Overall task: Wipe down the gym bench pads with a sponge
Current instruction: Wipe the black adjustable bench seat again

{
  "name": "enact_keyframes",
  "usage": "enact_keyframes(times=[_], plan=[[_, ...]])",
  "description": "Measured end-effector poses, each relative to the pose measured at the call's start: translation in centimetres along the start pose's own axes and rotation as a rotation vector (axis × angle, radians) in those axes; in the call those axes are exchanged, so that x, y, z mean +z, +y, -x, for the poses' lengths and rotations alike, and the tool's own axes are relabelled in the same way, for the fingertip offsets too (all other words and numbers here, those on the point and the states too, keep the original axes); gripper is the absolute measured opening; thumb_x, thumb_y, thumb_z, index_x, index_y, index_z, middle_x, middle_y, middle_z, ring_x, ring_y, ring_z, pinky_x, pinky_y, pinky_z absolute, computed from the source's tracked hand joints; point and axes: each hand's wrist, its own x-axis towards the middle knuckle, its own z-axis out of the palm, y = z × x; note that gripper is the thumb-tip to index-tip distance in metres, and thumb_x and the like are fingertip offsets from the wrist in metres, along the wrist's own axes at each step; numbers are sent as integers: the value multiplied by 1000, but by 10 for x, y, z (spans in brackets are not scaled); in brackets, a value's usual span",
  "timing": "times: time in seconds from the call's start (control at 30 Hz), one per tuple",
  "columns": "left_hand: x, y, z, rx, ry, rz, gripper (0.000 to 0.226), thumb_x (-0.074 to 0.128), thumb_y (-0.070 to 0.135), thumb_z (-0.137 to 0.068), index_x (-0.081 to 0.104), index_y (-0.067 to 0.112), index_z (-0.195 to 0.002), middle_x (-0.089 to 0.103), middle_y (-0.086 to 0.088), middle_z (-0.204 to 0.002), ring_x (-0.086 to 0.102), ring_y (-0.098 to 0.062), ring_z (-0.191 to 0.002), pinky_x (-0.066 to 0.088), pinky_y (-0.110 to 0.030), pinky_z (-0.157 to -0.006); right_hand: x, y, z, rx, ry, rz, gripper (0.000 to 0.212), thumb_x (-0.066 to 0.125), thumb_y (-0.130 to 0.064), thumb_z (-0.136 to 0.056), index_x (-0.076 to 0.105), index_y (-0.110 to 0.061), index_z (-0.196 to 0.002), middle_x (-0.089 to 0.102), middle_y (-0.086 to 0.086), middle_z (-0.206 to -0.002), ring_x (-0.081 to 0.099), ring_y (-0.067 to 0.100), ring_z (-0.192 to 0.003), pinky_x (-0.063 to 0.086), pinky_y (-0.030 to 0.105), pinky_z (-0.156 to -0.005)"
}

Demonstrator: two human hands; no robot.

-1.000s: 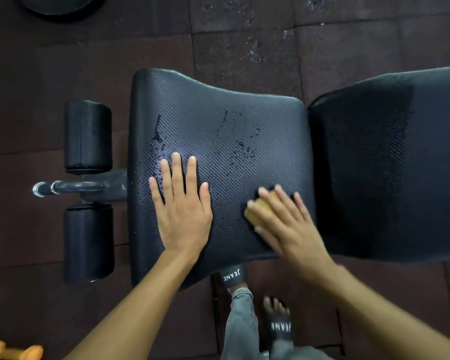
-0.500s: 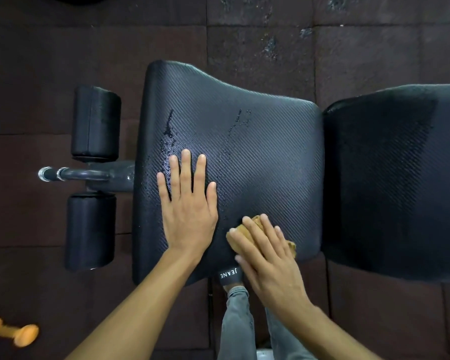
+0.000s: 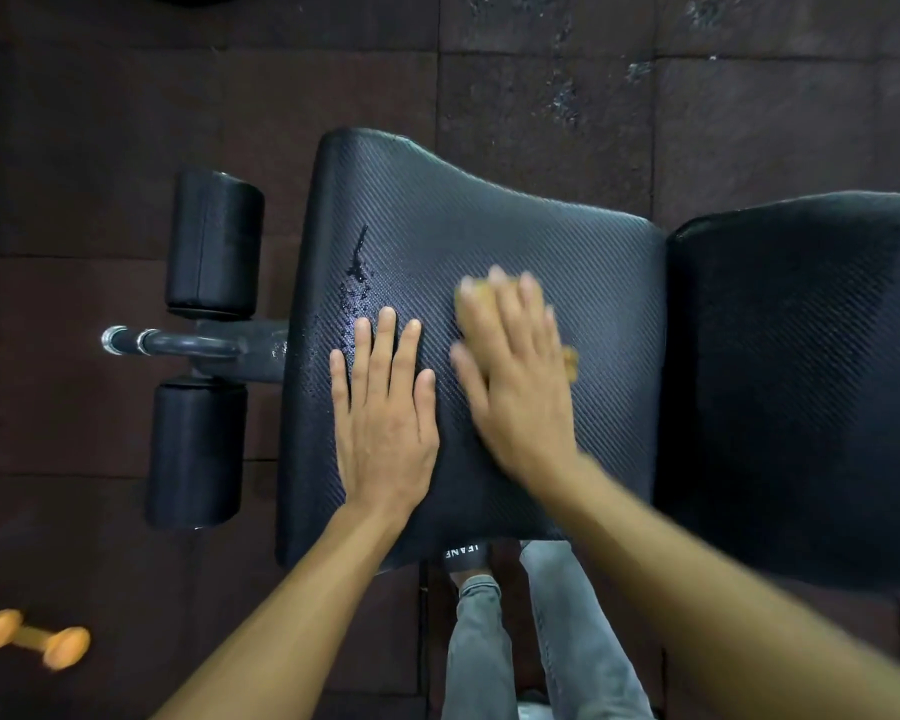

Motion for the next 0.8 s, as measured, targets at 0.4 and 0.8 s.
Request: enact_keyframes(times=[0.4, 0.8], plan=[[4, 79, 3, 241, -203, -109, 88, 41, 70, -87, 23, 15, -154, 17, -9, -163, 3, -31, -151, 10, -53, -122, -51, 53, 22, 456, 100, -396, 52, 31, -39, -105, 28, -25, -155, 20, -7, -164, 5, 3, -152, 1, 36, -125], [24, 49, -75, 556, 44, -213, 49, 46, 42, -101, 45, 21, -145, 44, -4, -151, 33, -36, -143, 31, -55, -114, -43, 66, 2, 406, 39, -286, 52, 28, -44, -104, 30, -28, -153, 17, -6, -165, 2, 8, -153, -2, 40, -125]])
